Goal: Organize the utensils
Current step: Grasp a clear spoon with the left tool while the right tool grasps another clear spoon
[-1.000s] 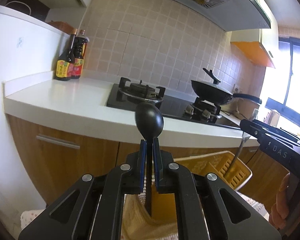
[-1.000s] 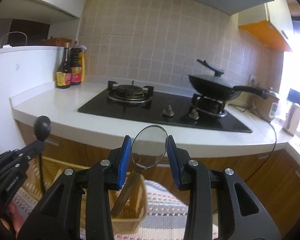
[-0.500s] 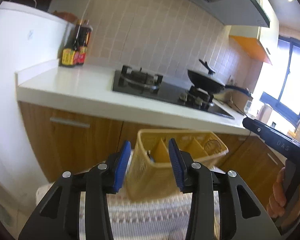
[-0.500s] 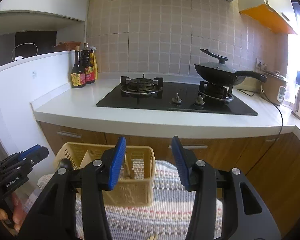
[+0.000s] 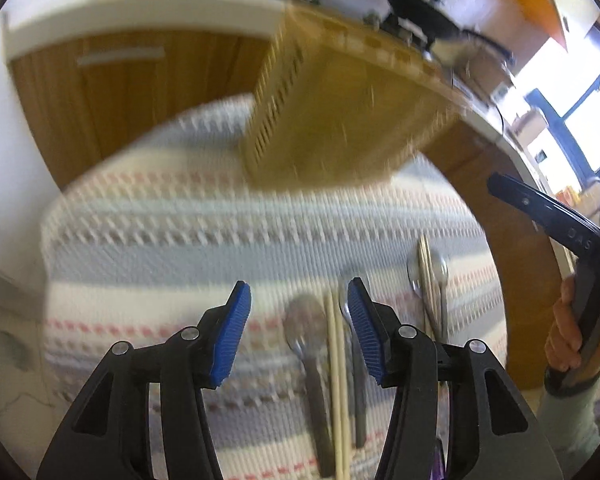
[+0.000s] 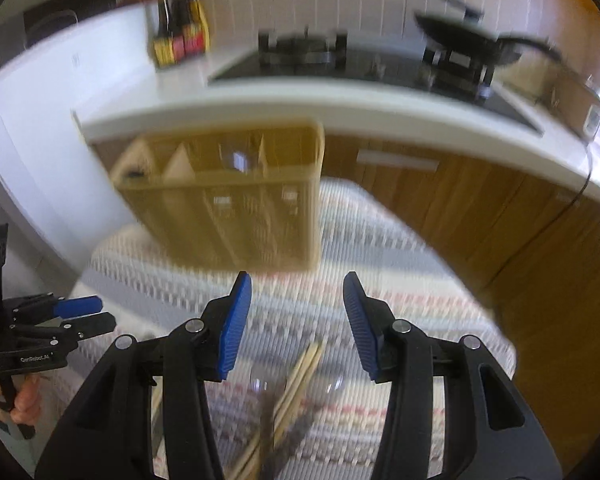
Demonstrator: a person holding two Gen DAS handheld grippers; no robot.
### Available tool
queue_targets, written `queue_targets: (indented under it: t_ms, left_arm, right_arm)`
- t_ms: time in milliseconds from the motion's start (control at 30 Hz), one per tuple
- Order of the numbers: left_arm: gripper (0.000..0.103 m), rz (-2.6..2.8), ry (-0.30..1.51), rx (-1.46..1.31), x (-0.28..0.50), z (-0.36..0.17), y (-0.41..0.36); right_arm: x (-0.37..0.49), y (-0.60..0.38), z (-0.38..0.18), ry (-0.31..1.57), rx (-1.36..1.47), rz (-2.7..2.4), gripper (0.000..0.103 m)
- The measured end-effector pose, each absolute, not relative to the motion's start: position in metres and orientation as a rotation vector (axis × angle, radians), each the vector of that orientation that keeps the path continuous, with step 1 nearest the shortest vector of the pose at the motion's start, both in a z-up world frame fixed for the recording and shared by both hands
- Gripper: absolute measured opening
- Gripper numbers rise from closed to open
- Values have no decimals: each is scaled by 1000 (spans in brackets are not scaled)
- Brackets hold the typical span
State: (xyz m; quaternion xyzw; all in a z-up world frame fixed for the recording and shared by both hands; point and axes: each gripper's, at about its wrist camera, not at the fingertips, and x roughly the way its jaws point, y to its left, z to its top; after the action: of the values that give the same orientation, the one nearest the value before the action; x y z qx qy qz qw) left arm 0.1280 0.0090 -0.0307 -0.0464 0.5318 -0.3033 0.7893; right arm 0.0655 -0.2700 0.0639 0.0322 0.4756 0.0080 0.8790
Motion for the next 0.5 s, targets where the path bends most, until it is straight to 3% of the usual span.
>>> queue_targets:
  t_ms: [167, 500]
  left_arm:
    - [50, -677, 1260, -41, 123, -58, -5]
    - [48, -617, 1248, 36, 114, -74, -24]
  right_arm:
    - [67, -272, 35, 1104, 112, 32, 45]
    - [74, -279, 12, 1187, 187, 55, 45]
